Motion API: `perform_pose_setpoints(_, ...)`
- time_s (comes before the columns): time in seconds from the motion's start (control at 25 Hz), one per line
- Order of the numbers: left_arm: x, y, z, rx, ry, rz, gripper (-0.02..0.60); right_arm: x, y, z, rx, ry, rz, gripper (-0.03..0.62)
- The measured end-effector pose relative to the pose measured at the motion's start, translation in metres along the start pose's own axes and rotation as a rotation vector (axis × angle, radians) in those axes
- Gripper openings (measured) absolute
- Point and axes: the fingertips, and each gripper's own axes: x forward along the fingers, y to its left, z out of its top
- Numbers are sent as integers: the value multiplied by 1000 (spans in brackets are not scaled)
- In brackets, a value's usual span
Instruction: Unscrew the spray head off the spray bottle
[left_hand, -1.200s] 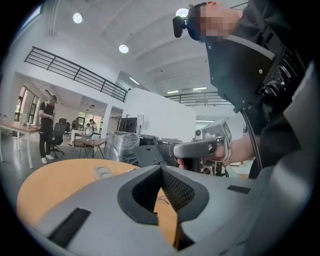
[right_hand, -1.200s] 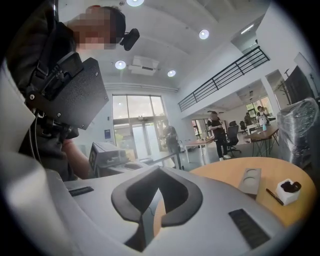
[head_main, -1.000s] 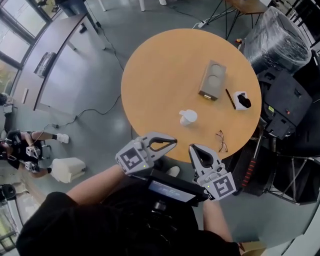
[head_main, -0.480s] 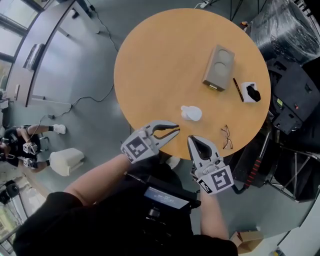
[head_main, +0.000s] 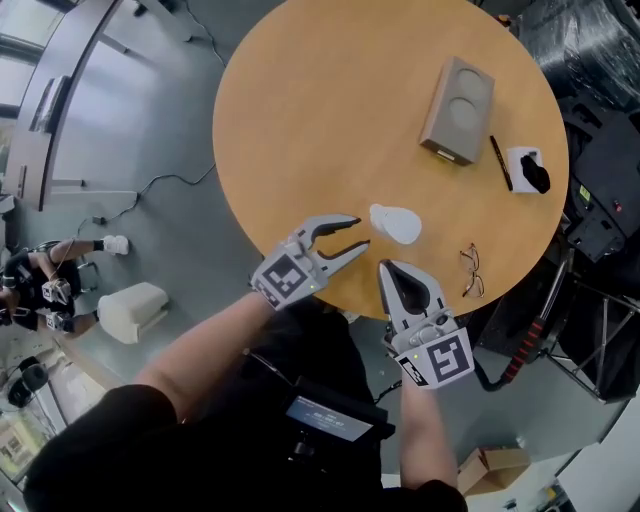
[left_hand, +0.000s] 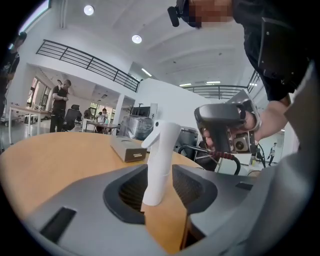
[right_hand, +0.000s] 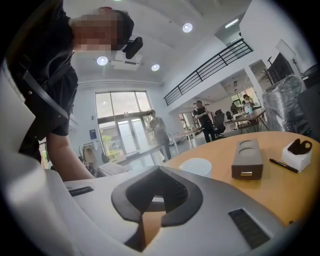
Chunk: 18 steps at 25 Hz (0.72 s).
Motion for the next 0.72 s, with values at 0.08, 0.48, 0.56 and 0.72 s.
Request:
perform_pose_setpoints(0.08, 9, 5, -14, 14, 7, -4, 204, 3, -4, -9, 7, 2, -1, -5)
perform_pose_setpoints(0.48, 54, 10, -46, 94, 5, -51, 337, 12, -24, -36, 31, -4, -16, -5)
perform_pose_setpoints(0.56, 63, 6, -47, 105, -10, -69, 347, 10, -25, -40, 37, -2, -20, -5)
perform_pose_setpoints(0.72, 82, 2, -51, 125, -28, -99, 351, 4, -33, -50, 51, 0, -37, -5)
